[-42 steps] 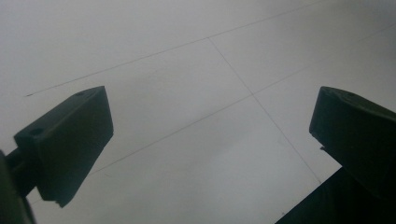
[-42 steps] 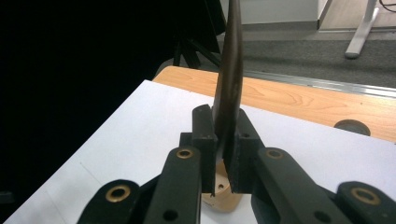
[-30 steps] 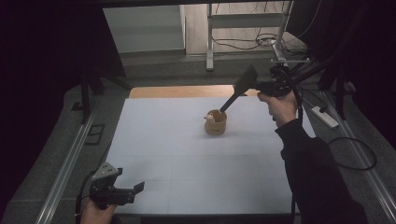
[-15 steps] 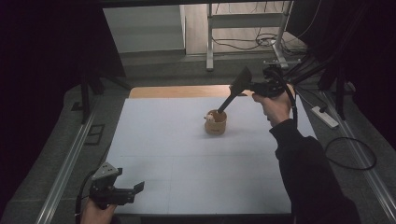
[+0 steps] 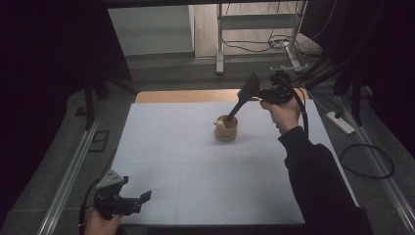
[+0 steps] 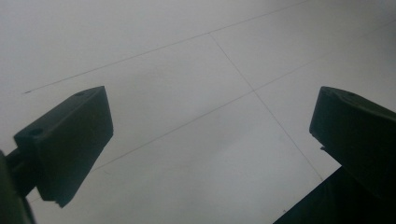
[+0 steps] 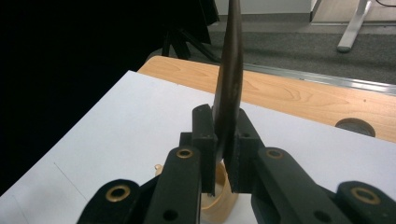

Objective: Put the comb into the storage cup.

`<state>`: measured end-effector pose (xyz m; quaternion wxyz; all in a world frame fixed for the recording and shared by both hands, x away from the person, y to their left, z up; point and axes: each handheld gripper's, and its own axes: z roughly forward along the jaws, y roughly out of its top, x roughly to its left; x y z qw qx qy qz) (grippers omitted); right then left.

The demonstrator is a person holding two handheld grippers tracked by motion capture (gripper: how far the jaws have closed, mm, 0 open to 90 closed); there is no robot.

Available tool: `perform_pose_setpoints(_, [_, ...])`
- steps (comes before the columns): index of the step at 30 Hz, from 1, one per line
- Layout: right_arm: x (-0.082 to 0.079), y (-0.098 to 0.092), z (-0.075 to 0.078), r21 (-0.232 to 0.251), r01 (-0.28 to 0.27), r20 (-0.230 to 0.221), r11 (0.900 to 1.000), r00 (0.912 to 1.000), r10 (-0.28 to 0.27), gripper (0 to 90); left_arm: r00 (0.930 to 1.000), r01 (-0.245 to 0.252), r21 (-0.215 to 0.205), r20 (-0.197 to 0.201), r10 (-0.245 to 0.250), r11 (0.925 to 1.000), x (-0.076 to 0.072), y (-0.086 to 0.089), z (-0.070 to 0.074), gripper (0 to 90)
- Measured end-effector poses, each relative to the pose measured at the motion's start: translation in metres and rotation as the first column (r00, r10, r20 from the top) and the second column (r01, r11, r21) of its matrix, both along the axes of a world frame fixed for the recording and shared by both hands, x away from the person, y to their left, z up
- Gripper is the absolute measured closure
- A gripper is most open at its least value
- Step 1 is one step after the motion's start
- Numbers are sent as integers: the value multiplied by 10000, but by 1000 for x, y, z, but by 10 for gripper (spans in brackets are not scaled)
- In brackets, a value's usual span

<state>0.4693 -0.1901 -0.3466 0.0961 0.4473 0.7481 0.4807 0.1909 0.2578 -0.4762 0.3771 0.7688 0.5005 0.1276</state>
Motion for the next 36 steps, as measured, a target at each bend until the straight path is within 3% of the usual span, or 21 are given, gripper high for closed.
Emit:
perform_pose_setpoints(17, [2, 12, -15, -388, -71, -30, 9992, 10000, 70, 837, 10000, -12, -45, -8, 12, 10000, 0, 0, 0, 2])
perform_pose_setpoints(36, [6, 16, -33, -358, -95, -329, 9993, 9994, 84, 837, 10000, -34, -101, -32, 34, 9999, 0, 1, 0, 2])
